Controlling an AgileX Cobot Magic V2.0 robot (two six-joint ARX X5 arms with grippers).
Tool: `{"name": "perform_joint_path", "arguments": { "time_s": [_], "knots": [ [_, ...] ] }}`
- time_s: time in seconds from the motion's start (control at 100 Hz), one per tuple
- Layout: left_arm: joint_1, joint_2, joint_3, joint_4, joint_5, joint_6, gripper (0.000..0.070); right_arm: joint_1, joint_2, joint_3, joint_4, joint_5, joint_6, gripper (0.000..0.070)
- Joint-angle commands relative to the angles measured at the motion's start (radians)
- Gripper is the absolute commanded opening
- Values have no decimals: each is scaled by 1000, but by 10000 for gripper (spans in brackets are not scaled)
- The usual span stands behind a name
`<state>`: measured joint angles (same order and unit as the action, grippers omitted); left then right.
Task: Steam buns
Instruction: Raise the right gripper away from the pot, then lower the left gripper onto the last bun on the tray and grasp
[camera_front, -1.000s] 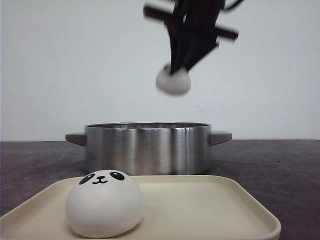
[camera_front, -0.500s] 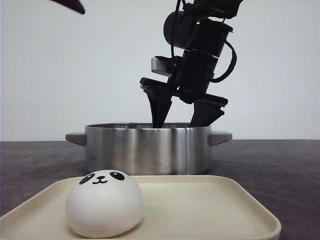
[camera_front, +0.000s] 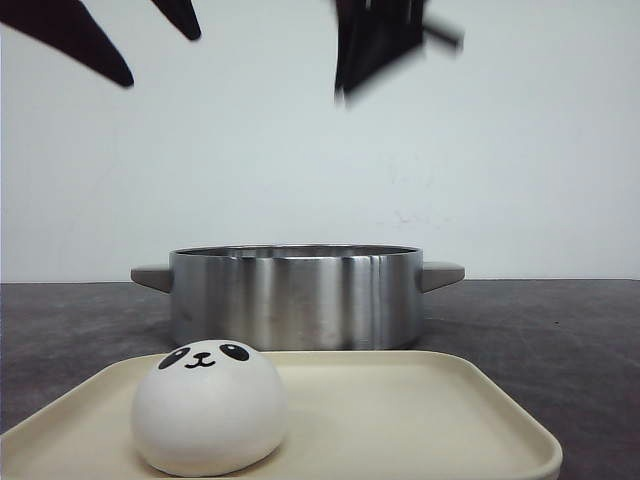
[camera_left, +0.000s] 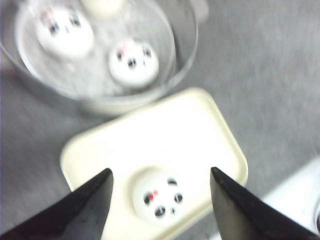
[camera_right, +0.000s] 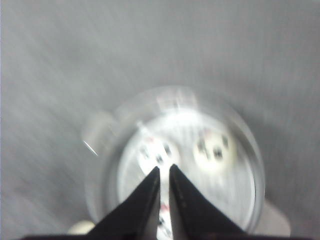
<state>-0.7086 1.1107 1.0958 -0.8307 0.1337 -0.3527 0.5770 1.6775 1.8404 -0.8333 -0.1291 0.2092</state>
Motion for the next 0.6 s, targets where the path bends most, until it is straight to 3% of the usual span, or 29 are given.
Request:
{"name": "perform_joint_path", "arguments": {
  "time_s": [0.0,0.04,0.13,0.17,0.59],
  "knots": [
    [-31,42,0,-7,21,-9,365,17,-39,44,0,-1,8,8],
    [-51,68,0,-14,34,-8,419,24,-73,57,10,-1,14,8],
    [-101,136,0,-18,46,-5,630,42,-154,61,51,-1,17,8],
    [-117,169,0,-13,46,-4,667,50,-185,61,64,-1,19,8],
    [-169,497,1,43,20,1,668,76,-365,61,33,17,23,8]
  ]
}}
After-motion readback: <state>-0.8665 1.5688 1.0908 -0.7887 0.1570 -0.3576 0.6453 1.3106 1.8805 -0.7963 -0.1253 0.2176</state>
